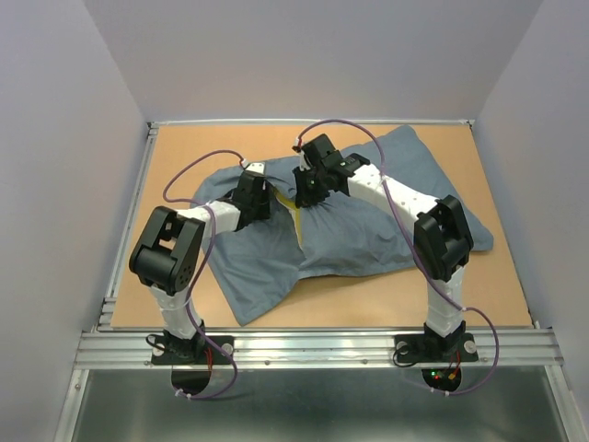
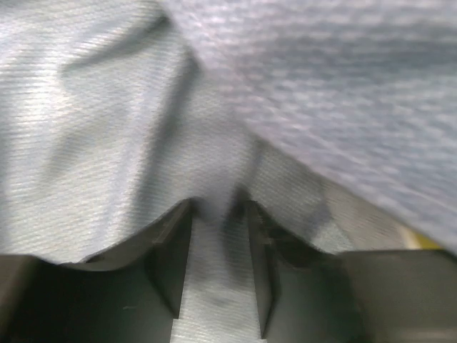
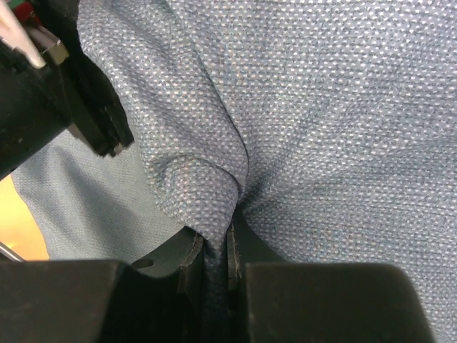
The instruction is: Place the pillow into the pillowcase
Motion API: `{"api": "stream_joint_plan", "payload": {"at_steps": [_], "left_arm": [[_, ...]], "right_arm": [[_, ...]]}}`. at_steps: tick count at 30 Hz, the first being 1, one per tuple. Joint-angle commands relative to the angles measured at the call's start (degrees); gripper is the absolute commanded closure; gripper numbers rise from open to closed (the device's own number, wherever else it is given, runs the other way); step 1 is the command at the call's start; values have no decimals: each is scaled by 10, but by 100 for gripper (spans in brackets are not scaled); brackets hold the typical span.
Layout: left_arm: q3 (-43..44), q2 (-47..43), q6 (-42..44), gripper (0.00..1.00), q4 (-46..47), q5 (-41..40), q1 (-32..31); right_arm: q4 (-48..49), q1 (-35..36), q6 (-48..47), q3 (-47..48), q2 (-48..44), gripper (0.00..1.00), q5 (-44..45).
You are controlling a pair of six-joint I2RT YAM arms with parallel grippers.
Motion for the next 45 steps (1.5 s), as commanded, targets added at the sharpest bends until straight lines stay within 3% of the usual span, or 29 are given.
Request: {"api": "stream_joint_plan", "payload": {"at_steps": [1, 2, 5, 10, 22, 24, 27, 28, 31, 35, 41, 45], "left_arm": [[-20, -56, -2, 51, 9, 58, 2], [-42, -93, -9, 42, 44, 92, -2], [-57, -135, -13, 36, 77, 113, -23], [-29, -109, -34, 34, 55, 51, -50], [25, 50, -69, 35, 37, -28, -51], [38, 66, -64, 40, 22, -35, -51], [50, 63, -40, 62, -22, -36, -42], [49, 54, -32, 77, -47, -32, -39], [27, -18, 2, 95, -67, -12, -29], [6, -169, 41, 96, -89, 27, -24], [47, -270, 56, 100, -215, 69, -14], [62, -320, 53, 100, -201, 221, -8]], "right_arm": [[17, -8, 22, -7, -27, 99, -16], [18, -7, 26, -8, -27, 99, -18], [20, -8, 34, -7, -24, 100, -26], [20, -8, 46, 4, -18, 99, -33], [21, -17, 80, -1, -28, 100, -81], [21, -18, 83, -6, -30, 100, -82], [20, -20, 73, -16, -33, 100, -74], [21, -22, 69, -20, -32, 99, -64], [33, -24, 47, -39, -27, 99, -49], [77, -24, 24, -85, -10, 100, -7], [124, -24, 18, -104, 43, 100, 80], [133, -25, 32, -96, 70, 100, 59]]}}
